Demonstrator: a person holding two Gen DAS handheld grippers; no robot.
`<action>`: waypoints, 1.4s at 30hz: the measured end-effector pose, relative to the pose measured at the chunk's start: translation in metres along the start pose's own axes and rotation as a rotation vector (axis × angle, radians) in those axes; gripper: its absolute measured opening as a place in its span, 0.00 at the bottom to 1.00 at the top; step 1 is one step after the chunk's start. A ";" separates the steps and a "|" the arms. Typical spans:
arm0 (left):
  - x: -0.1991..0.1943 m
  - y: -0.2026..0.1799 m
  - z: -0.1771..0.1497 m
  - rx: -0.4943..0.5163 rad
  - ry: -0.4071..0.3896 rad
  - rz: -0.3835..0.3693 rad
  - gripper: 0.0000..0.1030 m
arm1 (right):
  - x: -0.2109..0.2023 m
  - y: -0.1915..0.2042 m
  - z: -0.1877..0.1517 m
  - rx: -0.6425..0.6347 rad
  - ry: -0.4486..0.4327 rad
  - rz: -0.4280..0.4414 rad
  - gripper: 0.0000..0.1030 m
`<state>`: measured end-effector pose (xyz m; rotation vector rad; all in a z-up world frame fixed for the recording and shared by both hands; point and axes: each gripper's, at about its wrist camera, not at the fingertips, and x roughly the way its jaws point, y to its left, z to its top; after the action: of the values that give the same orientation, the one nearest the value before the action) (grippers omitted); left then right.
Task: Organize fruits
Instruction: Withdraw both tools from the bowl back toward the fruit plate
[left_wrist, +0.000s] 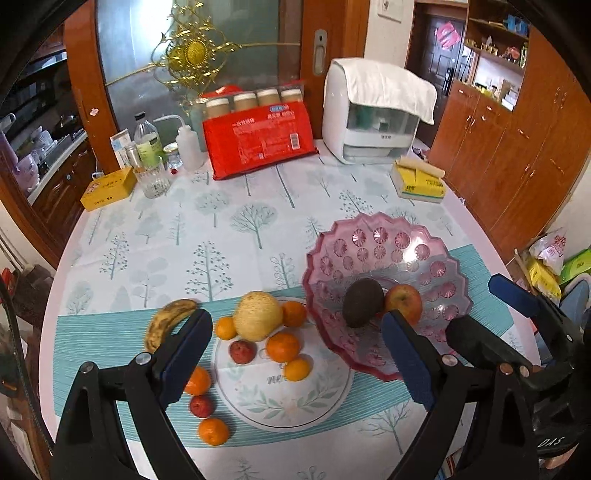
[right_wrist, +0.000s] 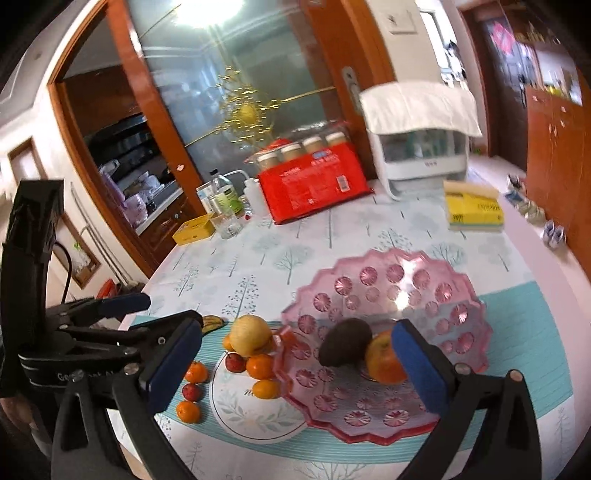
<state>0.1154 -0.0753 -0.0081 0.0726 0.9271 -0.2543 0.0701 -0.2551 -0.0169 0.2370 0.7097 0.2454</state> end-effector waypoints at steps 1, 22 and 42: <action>-0.004 0.006 -0.001 -0.004 -0.006 -0.006 0.90 | -0.001 0.005 0.000 -0.009 -0.005 -0.006 1.00; -0.038 0.142 -0.035 0.062 -0.097 -0.007 0.90 | 0.004 0.128 -0.006 -0.152 -0.124 -0.410 1.00; 0.044 0.236 -0.055 -0.025 0.006 -0.030 0.90 | 0.103 0.139 -0.029 0.093 0.165 -0.312 1.00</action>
<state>0.1558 0.1549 -0.0874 0.0364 0.9374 -0.2699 0.1069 -0.0894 -0.0599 0.1920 0.9108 -0.0672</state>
